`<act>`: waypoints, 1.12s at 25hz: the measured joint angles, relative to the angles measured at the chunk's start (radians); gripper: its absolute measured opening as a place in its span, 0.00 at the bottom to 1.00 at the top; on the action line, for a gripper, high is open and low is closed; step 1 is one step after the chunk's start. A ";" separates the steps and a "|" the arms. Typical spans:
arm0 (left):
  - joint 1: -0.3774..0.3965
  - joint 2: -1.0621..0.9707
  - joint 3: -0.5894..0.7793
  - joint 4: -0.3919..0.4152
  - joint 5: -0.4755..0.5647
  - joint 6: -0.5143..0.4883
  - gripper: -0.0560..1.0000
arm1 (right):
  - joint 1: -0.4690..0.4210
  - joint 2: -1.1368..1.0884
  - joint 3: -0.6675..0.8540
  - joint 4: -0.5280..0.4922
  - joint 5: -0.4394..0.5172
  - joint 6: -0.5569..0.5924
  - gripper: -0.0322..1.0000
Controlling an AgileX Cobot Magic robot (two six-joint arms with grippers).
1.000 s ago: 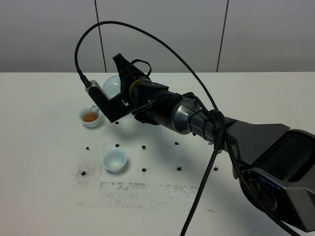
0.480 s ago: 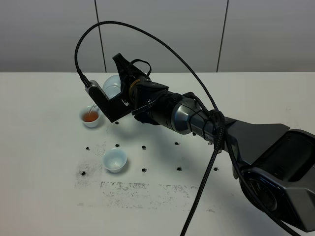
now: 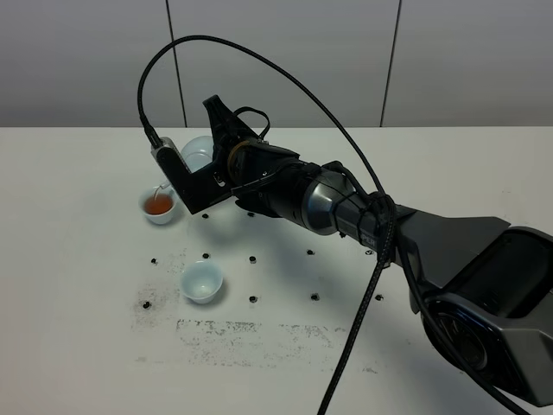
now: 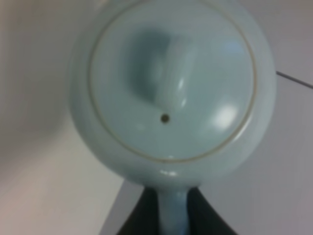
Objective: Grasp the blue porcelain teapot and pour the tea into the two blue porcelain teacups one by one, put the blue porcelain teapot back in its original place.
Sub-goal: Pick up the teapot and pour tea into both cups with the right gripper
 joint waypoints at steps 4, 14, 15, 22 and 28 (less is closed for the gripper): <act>0.000 0.000 0.000 0.000 0.000 0.000 0.53 | -0.009 0.000 0.000 0.078 0.000 0.000 0.07; 0.000 0.000 0.000 0.000 0.000 0.000 0.53 | -0.017 -0.011 0.000 0.452 0.038 0.000 0.07; 0.000 0.000 0.000 0.000 0.000 0.000 0.53 | -0.019 -0.020 0.000 0.483 0.046 0.000 0.07; 0.000 0.000 0.000 0.000 0.000 0.000 0.53 | -0.025 -0.182 -0.002 0.745 0.267 0.081 0.07; 0.000 0.000 0.000 0.000 0.000 0.000 0.53 | -0.034 -0.195 -0.002 0.986 0.437 0.135 0.07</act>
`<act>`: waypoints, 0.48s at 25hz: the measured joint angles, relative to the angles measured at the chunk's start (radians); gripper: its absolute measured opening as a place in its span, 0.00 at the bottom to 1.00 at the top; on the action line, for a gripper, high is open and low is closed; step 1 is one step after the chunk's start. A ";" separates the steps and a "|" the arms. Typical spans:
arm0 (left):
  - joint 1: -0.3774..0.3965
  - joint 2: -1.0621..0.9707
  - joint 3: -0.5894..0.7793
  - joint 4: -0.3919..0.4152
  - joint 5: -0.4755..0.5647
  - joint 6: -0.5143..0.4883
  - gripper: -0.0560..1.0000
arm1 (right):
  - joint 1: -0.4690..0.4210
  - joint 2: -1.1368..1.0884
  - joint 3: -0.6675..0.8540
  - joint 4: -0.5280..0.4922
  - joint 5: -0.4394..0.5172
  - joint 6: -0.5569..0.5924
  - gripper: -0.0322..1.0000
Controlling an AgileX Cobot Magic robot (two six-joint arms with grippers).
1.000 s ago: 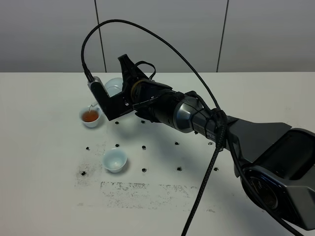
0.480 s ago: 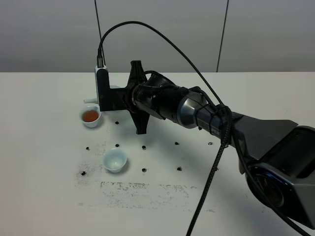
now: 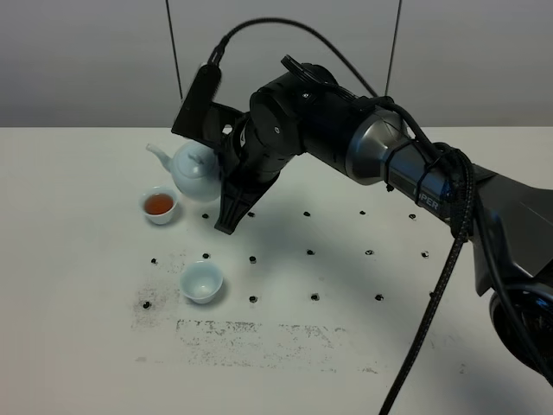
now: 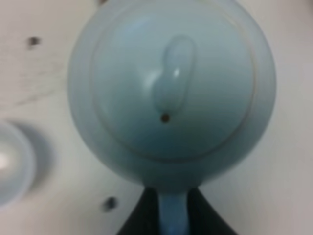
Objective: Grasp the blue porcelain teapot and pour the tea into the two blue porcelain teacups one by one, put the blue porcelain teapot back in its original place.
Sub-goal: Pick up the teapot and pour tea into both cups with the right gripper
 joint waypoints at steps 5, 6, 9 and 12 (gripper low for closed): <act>0.000 0.000 0.000 0.000 -0.001 0.000 0.53 | -0.014 0.045 0.000 0.078 0.012 0.001 0.07; 0.000 0.000 0.000 0.000 -0.001 0.000 0.53 | -0.019 0.053 0.000 0.080 0.012 0.001 0.07; 0.000 0.000 0.000 0.000 -0.001 0.000 0.53 | -0.032 0.074 0.000 0.088 -0.003 0.001 0.07; 0.000 0.000 0.000 0.000 -0.001 0.000 0.53 | -0.041 0.094 0.000 0.089 -0.025 0.003 0.07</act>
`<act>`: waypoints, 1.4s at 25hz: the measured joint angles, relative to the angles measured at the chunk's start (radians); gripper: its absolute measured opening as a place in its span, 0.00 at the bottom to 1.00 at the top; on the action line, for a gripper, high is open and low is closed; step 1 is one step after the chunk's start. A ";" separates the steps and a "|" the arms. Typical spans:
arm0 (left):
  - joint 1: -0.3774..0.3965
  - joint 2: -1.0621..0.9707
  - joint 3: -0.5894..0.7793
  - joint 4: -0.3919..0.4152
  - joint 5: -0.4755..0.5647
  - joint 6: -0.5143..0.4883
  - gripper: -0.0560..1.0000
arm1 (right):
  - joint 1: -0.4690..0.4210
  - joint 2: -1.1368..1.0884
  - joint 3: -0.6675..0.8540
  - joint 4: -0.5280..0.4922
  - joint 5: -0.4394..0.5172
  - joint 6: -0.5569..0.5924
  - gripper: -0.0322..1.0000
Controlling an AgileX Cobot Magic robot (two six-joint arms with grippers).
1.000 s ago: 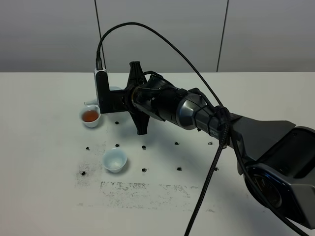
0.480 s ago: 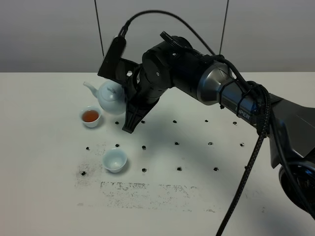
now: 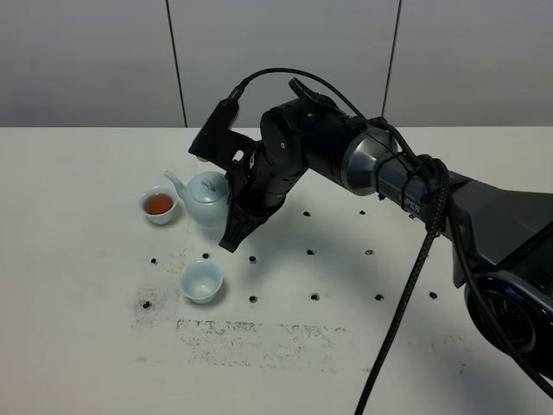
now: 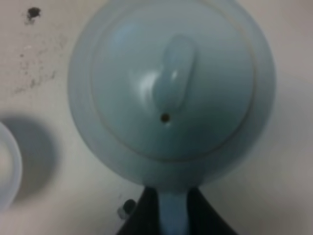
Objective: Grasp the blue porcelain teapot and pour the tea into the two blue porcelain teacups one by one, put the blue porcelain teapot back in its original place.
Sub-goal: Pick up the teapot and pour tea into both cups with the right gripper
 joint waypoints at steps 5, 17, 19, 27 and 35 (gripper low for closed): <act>0.000 0.000 0.000 0.000 0.000 0.000 0.53 | -0.010 0.034 0.000 0.004 -0.019 0.002 0.07; 0.000 0.000 0.000 0.000 0.000 0.000 0.53 | -0.010 -0.088 0.001 -0.020 0.054 -0.039 0.07; 0.000 0.000 0.000 0.000 0.000 0.000 0.53 | -0.009 -0.121 0.014 -0.024 0.062 -0.122 0.07; 0.000 0.000 0.000 0.000 0.000 0.000 0.53 | -0.011 -0.226 0.284 -0.111 -0.020 -0.550 0.07; 0.000 0.000 0.000 0.000 0.000 0.000 0.53 | -0.016 -0.227 0.322 -0.326 -0.032 -0.609 0.07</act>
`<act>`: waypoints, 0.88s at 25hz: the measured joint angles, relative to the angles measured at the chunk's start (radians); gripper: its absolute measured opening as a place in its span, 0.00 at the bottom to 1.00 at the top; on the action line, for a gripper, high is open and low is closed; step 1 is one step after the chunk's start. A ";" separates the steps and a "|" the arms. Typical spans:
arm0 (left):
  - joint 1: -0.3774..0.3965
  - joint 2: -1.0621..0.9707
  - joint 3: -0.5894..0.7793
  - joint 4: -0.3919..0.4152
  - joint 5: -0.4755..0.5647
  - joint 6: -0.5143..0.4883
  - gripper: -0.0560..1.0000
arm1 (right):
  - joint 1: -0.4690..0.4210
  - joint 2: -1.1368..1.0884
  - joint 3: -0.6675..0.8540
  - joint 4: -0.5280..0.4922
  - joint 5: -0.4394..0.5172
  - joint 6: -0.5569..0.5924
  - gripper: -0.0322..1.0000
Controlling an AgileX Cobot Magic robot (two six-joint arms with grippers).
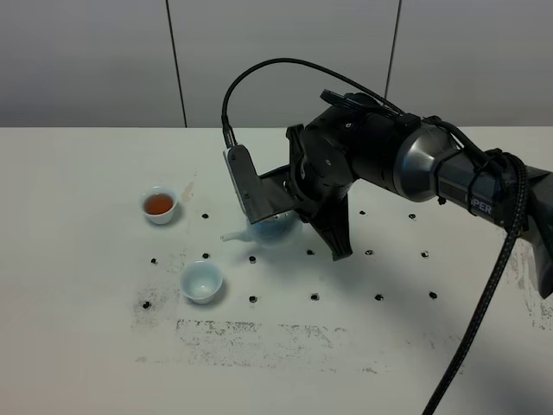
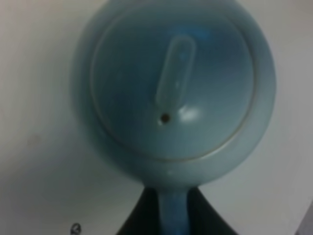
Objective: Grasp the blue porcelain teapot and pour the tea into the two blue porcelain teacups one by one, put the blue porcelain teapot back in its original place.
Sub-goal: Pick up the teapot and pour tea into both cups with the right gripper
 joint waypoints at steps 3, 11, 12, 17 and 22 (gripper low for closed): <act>0.000 0.000 0.000 0.000 0.000 0.000 0.53 | 0.017 0.000 0.000 -0.032 -0.001 0.000 0.07; 0.000 0.000 0.000 0.000 0.000 0.000 0.53 | 0.066 0.000 0.000 -0.069 -0.001 -0.003 0.07; 0.000 0.000 0.000 0.000 0.000 0.000 0.53 | 0.070 0.000 0.000 -0.079 -0.001 -0.003 0.07; 0.000 0.000 0.000 0.000 0.000 0.000 0.53 | 0.093 0.001 0.000 -0.136 -0.001 0.014 0.07; 0.000 0.000 0.000 0.000 0.000 0.000 0.53 | 0.113 0.001 0.000 -0.162 -0.001 0.017 0.07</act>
